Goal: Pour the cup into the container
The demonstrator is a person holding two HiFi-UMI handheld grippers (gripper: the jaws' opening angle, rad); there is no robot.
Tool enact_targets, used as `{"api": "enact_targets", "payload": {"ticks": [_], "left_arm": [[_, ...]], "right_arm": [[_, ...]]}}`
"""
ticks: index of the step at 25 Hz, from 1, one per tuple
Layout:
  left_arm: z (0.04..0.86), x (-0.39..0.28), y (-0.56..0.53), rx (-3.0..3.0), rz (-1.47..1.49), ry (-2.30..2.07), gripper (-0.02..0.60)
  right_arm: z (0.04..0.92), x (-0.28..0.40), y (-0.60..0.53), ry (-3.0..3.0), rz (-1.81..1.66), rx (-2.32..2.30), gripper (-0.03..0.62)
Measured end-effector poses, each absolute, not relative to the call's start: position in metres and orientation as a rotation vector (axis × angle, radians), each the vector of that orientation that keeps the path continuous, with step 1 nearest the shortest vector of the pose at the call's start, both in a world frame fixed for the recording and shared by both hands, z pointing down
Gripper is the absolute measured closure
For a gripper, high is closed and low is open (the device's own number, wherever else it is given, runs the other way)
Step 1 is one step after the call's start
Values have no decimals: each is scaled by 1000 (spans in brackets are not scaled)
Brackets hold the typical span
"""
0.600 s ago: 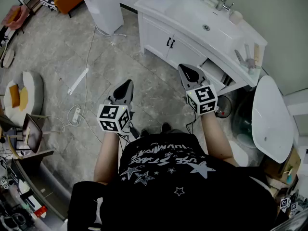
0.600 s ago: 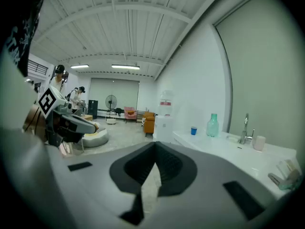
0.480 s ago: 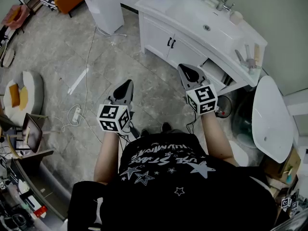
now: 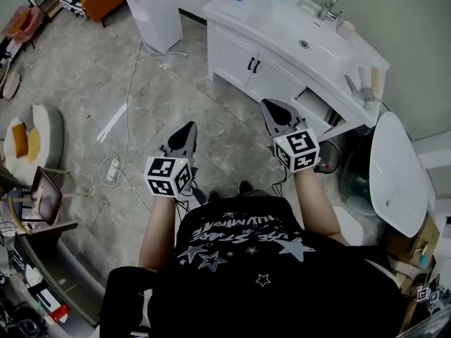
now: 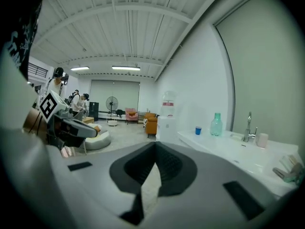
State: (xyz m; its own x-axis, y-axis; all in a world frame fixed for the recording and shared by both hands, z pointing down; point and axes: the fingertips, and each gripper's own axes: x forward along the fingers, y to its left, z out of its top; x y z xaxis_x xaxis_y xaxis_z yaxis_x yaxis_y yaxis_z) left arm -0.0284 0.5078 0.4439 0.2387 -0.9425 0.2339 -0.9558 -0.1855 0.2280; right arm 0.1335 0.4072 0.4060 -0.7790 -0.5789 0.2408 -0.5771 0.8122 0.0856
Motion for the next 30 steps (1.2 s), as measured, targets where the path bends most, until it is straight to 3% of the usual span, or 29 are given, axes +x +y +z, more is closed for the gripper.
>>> {"api": "enact_targets", "payload": {"ticks": [8,10,18,23,30], "left_arm": [[443,-58,518,2218,63,-1750,572],[444,-61,518,2220,60,-1742,572],[461,-66,489,2205,114,-1709,571],[468,-79,440,2167,144,-1744,571],[462,-84,358,2135,161,-1769,571]], "right_arm": [[404,111,415,-2755,3,978,579],[407,108,415,-2753,19,977,467],[427,103,373,-2745,101,997,276],[443,98,312,-2739,150,990,205],[439,88,218,-2765,187,973,191]]}}
